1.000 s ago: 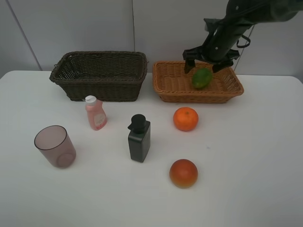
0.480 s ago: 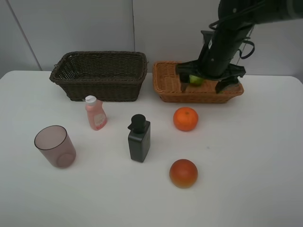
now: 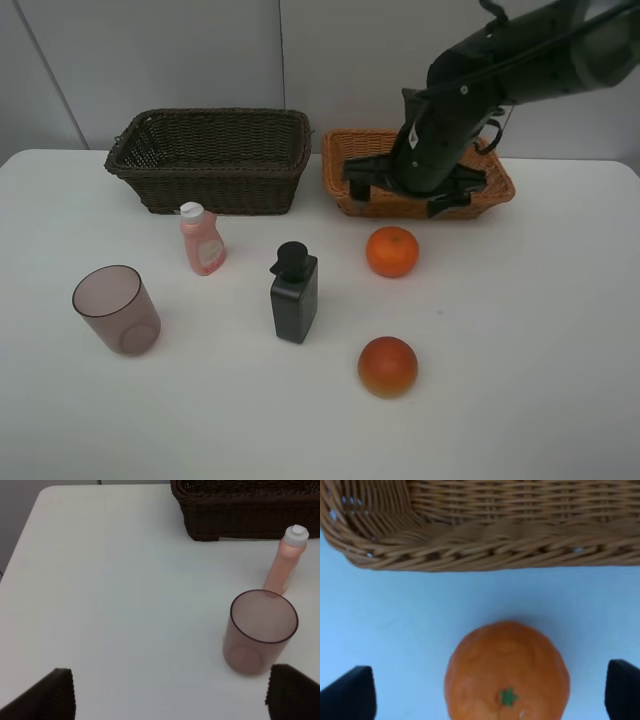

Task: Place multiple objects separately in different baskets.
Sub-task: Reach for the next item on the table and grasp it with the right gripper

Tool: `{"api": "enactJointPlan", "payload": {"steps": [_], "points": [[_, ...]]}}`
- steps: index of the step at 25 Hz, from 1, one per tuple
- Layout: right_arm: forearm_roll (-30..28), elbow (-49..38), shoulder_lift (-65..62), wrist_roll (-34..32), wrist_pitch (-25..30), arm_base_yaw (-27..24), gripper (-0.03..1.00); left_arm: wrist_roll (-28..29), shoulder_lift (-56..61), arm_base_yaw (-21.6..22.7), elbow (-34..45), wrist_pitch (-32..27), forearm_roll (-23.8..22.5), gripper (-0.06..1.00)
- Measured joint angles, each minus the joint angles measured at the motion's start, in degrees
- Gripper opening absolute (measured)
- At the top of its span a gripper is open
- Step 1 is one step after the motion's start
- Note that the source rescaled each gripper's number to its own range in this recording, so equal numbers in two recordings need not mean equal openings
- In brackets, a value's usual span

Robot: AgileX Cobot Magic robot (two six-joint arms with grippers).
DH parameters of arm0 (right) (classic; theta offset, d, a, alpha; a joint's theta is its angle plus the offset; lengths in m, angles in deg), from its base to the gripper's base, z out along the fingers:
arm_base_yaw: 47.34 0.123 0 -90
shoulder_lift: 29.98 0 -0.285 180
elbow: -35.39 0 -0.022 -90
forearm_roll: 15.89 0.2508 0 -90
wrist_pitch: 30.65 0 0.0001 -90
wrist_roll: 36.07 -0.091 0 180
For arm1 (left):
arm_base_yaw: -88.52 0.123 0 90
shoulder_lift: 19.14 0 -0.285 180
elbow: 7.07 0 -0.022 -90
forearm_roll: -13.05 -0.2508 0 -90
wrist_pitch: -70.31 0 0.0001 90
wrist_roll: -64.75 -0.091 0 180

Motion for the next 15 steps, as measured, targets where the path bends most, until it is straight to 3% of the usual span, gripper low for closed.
{"api": "enactJointPlan", "payload": {"steps": [3,15], "points": [[-2.56,-1.01,0.89,-2.81,-0.37,0.00,1.00,0.00,0.00,0.00,0.00,0.00,0.00,0.98],[-2.81,-1.87,3.18,-5.29,-3.57,0.00,1.00,0.00,0.00,0.00,0.00,0.00,0.00,0.98]]}}
